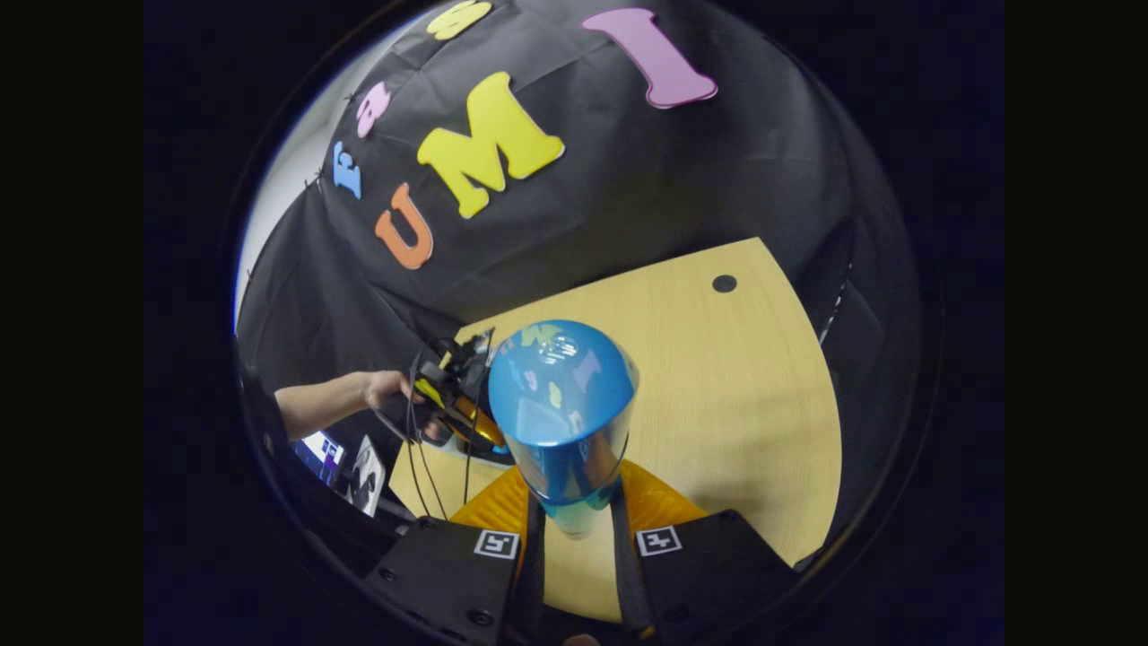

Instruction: First open the suitcase, pack the skin care products into it, and then close the suitcase.

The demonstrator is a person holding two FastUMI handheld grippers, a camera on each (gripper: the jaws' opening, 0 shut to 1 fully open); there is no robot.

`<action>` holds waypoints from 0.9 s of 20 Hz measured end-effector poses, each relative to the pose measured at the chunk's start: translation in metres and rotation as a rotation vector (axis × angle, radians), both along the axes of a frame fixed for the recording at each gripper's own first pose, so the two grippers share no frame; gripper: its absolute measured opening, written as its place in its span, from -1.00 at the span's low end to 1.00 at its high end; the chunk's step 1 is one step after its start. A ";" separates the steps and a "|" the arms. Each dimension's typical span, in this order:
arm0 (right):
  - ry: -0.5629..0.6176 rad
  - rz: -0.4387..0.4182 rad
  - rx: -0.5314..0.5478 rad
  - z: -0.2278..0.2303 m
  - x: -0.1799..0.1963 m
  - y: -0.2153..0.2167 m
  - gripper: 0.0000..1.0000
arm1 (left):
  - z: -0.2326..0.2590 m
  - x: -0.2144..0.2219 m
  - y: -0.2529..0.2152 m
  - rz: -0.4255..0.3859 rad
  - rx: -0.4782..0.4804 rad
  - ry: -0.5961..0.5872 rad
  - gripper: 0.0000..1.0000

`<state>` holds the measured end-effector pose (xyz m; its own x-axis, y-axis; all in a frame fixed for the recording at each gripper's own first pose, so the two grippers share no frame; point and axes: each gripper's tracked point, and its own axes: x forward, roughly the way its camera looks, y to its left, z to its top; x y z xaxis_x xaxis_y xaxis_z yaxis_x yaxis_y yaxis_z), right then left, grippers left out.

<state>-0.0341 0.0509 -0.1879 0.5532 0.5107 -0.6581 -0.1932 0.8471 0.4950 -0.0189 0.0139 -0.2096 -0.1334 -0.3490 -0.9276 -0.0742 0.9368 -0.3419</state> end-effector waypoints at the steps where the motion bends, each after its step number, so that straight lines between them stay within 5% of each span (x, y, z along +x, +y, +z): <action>1: 0.011 0.031 -0.005 -0.002 0.001 0.013 -0.38 | 0.010 0.004 -0.001 0.005 -0.013 -0.052 0.68; 7: 0.033 0.287 -0.078 -0.012 0.033 0.134 -0.38 | 0.107 0.010 0.018 0.122 -0.030 -0.631 0.81; 10: 0.191 0.348 -0.067 -0.045 0.049 0.197 -0.43 | 0.141 -0.006 0.031 0.182 0.045 -0.899 0.94; 18: 0.519 0.316 -0.318 -0.174 0.072 0.244 -0.33 | 0.160 -0.106 0.085 0.391 0.169 -1.028 0.98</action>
<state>0.0377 0.2950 -0.3619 -0.0186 0.3339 -0.9424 -0.2596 0.9087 0.3270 -0.1251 0.0991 -0.0493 0.8179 -0.0573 -0.5726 -0.1295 0.9512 -0.2801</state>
